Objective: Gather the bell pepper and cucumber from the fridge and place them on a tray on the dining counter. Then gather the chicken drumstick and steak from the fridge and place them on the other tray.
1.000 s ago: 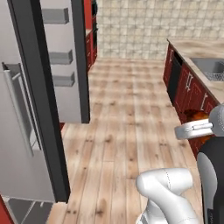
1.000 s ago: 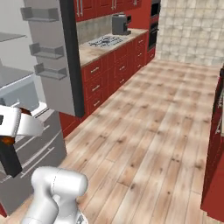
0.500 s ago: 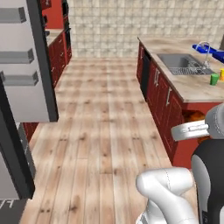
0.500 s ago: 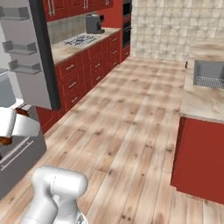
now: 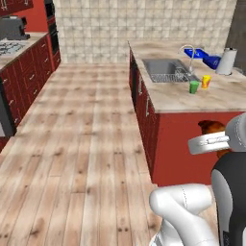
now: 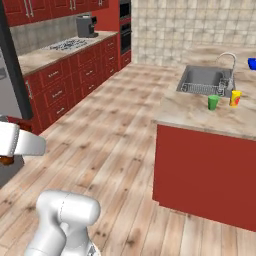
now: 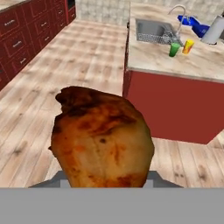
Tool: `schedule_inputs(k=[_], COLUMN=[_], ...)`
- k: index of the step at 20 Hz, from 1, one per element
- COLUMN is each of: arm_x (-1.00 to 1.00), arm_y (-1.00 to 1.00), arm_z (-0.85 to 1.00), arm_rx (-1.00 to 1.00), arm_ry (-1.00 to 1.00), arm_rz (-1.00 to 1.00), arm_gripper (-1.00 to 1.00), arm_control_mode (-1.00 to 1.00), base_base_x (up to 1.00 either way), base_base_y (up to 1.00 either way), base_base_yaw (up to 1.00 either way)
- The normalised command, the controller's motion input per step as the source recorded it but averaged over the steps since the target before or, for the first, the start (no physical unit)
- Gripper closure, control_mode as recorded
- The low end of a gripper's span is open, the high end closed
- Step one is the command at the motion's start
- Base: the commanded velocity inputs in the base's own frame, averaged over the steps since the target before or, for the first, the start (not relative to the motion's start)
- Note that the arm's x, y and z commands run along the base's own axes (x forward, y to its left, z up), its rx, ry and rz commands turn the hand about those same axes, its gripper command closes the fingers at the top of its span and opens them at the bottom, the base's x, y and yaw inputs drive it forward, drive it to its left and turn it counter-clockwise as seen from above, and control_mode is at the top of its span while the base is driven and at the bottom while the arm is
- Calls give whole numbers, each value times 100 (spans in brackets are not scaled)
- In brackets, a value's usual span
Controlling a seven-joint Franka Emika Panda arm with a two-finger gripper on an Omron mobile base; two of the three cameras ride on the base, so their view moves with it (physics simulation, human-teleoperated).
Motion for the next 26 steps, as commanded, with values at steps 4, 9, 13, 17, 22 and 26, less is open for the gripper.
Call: schedule_inputs(k=[4,9,13,17,22,26], arm_x=[0,0,0,0,0,0], arm_y=[0,0,0,0,0,0], arm_z=[0,0,0,0,0,0], arm_rx=[0,0,0,0,0,0], arm_ry=[0,0,0,0,0,0], arm_rz=[0,0,0,0,0,0], arm_gripper=[100,100,100,100,100,100], arm_control_mode=[100,100,100,100,100,100], base_base_x=[0,0,6,16,32,50], base_base_y=[-100,-100,-100,-100,-100,-100], base_base_yaw=[-3,0,0,0,0,0])
